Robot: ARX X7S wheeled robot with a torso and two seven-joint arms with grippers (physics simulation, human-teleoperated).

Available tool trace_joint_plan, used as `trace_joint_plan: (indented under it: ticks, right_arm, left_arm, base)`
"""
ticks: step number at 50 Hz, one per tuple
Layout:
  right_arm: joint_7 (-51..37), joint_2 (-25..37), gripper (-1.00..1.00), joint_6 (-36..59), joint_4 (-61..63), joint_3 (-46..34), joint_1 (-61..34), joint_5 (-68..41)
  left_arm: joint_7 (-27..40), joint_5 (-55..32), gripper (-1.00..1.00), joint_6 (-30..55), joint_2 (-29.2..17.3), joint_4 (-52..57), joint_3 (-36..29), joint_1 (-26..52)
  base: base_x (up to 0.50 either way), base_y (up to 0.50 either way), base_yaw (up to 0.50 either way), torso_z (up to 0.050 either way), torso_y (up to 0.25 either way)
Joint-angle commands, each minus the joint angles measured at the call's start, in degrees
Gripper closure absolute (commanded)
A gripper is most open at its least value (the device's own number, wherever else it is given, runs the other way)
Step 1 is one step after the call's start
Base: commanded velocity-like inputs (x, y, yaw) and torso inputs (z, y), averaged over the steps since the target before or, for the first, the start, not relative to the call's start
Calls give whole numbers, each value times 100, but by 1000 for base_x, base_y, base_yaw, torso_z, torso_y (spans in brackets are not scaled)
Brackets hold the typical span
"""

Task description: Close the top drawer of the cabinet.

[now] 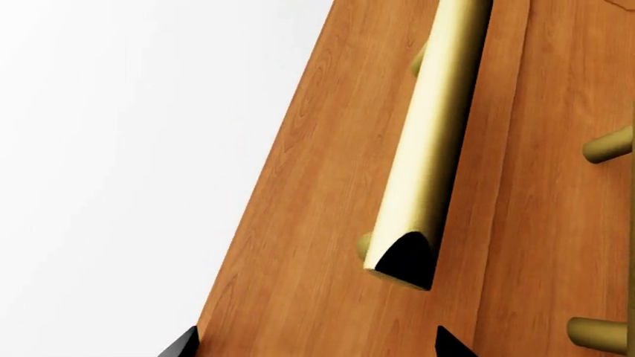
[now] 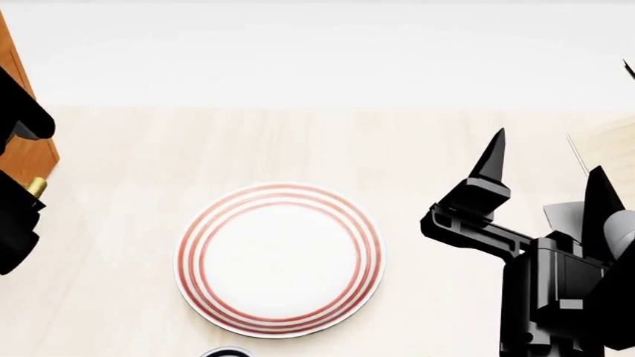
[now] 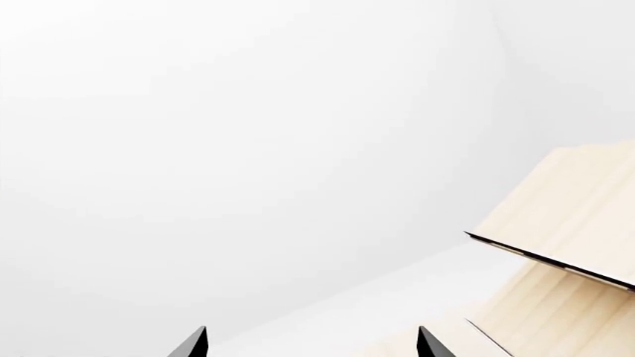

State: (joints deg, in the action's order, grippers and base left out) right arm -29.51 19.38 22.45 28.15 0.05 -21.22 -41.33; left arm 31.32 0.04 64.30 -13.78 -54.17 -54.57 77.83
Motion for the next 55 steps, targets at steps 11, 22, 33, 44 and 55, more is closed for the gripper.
trace_joint_plan:
  ticks: [11,22,33,44,55]
  right_arm:
    - [-60,193,-100,76,374,78,187,-187]
    - [-116,217,-100,103,434,67,148,-216]
    - [-138,178,-100,44,472,0,177,-152]
    - [-227,125,-100,39,497,-61,110,-114]
    - [-252,166,-100,34,556,-28,129,-171]
  left_arm:
    - [-259,-280,-100,842,-966,-430,348,-696]
    - [-620,165,-100,730,-742,-1128,-647,-616]
    - [-1472,898,-100,810,-606,-1766,-2179,-458]
    - [-1772,1246,-100,1001,-573,-2065,-3358,-449]
    - [-1683,1124,-100,1268,-559,-2070,-3885,-729]
  base:
    - [-2,0,8,-1,0]
    - [-4,0,8,-1,1]
    - [-1,0,2,-1,1]
    - [0,0,0,0,2]
    - [0,0,0,0,2]
